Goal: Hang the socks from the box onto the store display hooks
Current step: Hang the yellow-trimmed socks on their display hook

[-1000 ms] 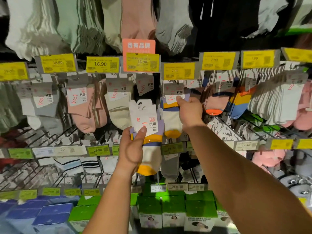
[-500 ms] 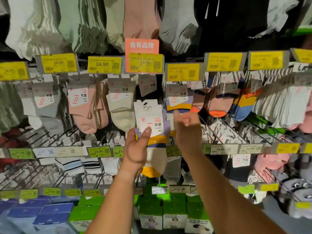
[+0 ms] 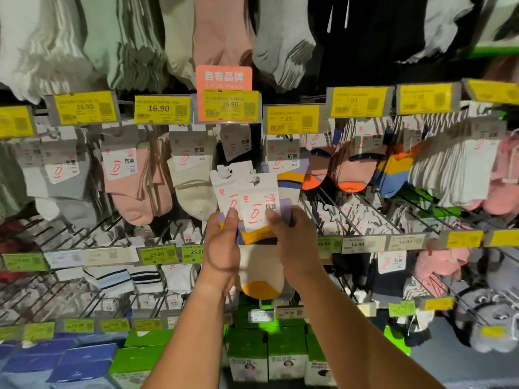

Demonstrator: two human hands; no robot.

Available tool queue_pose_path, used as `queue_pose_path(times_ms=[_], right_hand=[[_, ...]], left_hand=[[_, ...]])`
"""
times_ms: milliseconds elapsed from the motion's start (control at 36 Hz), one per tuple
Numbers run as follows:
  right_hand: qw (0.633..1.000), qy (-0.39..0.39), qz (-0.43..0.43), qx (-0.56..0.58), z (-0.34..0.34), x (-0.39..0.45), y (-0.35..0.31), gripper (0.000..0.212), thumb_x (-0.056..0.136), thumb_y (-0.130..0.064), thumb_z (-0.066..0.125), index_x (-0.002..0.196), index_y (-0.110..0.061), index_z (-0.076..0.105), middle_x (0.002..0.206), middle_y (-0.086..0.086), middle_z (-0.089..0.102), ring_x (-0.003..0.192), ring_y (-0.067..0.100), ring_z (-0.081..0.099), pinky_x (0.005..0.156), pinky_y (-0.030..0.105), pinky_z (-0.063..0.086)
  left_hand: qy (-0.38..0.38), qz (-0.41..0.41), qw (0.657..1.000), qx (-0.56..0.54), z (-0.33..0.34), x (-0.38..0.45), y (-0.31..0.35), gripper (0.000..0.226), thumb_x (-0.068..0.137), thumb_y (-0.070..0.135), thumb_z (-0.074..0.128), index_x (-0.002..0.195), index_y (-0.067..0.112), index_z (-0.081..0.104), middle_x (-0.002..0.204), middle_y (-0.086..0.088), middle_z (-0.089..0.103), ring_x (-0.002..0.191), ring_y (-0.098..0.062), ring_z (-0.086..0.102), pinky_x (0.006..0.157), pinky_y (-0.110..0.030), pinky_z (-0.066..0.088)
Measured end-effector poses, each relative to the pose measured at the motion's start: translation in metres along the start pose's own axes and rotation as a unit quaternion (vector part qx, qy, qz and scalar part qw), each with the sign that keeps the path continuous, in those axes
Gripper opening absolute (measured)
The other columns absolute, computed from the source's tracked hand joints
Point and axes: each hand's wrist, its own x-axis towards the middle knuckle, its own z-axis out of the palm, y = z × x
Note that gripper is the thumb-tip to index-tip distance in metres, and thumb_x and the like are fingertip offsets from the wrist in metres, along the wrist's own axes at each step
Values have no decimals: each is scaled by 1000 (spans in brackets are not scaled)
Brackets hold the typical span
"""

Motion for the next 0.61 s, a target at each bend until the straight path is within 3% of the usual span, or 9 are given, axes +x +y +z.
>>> queue_pose_path(times_ms=[83,167,222,278,389,472,528,556,611], right_hand=[[999,29,3,45,-17,7,-10,23,91,-33,69,93,-10,65,84,3,68,77,18,62,64,29,46],[997,41,-16,63,-30,19,-26,16,92,-24,66,94,-8,66,89,13,68,73,15,59,59,28,41],[996,39,-36,69,-32,27,-32,12,94,-20,65,94,-9,66,90,8,71,79,12,65,61,26,46],[995,38,-48,77,-32,34,-33,9,93,-21,66,90,-13,65,90,5,72,80,12,68,65,27,51],[993,19,-45,105,-35,41,-38,35,97,-4,58,66,-16,50,53,-17,61,51,-5,53,53,11,39],[995,22,-32,92,-34,51,-36,39,97,-9,62,61,-8,45,47,-9,47,51,4,41,55,20,34],[994,31,-23,99,-31,59,-34,43,95,-17,66,74,13,43,63,24,41,64,13,38,64,26,30],[995,39,-11,89,-30,62,-34,46,94,-21,67,82,17,44,70,27,37,69,15,35,67,29,28],[997,51,7,62,-26,73,-32,48,93,-27,68,77,10,43,68,15,34,67,17,31,64,32,26]], left_hand=[[19,16,1000,14,-5,1,1,37,102,40,55,128,14,57,121,-7,70,106,-27,63,95,-44,47],[14,31,999,32,-9,2,0,31,102,41,54,123,18,57,121,1,67,115,-20,61,104,-39,44],[8,31,999,32,-9,1,0,19,104,38,53,116,23,57,118,5,68,116,-17,62,103,-35,45],[9,22,999,26,-7,1,-1,24,103,40,53,119,21,53,124,3,64,119,-18,59,103,-34,43],[15,22,999,20,-7,0,0,33,100,43,57,123,19,51,126,1,64,123,-20,58,105,-33,41],[13,24,999,19,-10,-1,-1,56,91,56,59,131,16,54,127,-3,66,122,-22,60,109,-41,44],[18,28,999,18,-12,-2,-1,59,90,57,57,133,15,53,128,-6,66,119,-24,60,106,-44,46],[19,25,999,18,-12,-2,0,62,88,59,56,133,16,53,127,-10,66,115,-26,61,106,-51,46],[20,23,999,14,-12,-3,1,64,85,58,57,132,14,54,123,-10,69,112,-27,64,107,-53,46]])
